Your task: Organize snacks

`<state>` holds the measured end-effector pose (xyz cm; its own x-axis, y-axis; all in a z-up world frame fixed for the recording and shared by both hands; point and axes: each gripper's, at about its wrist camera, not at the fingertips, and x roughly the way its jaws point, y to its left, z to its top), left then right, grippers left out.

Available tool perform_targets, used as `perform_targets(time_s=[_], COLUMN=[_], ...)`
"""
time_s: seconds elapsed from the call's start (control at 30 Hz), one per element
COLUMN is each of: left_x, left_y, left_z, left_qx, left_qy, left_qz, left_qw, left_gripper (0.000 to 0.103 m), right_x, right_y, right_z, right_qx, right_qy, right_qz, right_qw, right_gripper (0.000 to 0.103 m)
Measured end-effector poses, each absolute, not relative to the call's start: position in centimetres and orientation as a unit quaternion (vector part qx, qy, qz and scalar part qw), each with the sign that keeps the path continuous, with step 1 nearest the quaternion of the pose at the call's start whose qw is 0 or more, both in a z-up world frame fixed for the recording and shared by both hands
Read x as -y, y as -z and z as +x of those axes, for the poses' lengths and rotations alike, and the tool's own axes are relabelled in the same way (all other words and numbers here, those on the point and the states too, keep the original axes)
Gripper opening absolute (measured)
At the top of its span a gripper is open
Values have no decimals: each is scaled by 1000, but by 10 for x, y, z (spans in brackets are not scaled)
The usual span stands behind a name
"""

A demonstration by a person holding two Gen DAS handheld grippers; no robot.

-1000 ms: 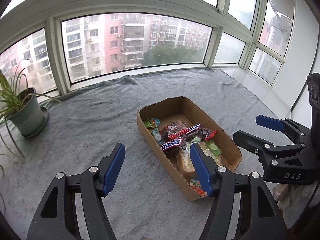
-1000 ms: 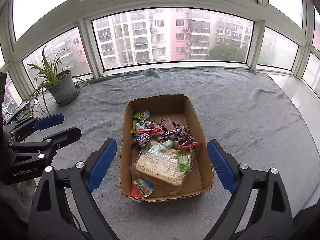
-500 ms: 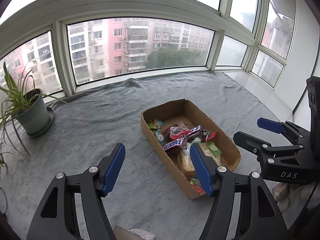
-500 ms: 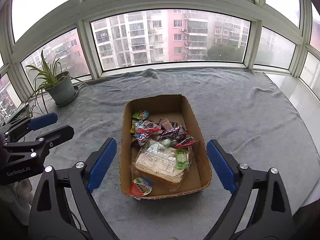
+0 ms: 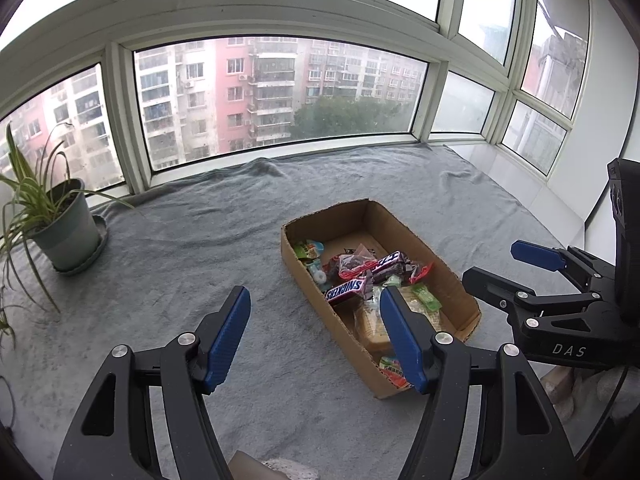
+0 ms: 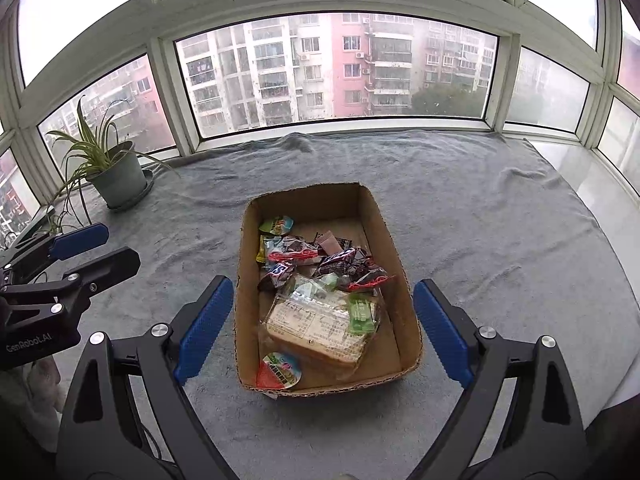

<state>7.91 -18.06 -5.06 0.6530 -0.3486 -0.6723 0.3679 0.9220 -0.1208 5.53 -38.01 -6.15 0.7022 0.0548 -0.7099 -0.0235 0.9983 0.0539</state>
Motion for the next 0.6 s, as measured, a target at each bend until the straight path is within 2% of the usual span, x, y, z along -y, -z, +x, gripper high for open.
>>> perform_targets(time_s=[0.6], left_x=[178], left_y=[53], left_z=[81], left_qx=[-367], left_qy=[196], left_qz=[14], left_qw=[909], left_gripper=[67], right_x=[378], right_y=[64], right_z=[59], right_qx=[-391], right_qy=[-23], right_qz=[18], right_qw=[920], right_gripper=[93])
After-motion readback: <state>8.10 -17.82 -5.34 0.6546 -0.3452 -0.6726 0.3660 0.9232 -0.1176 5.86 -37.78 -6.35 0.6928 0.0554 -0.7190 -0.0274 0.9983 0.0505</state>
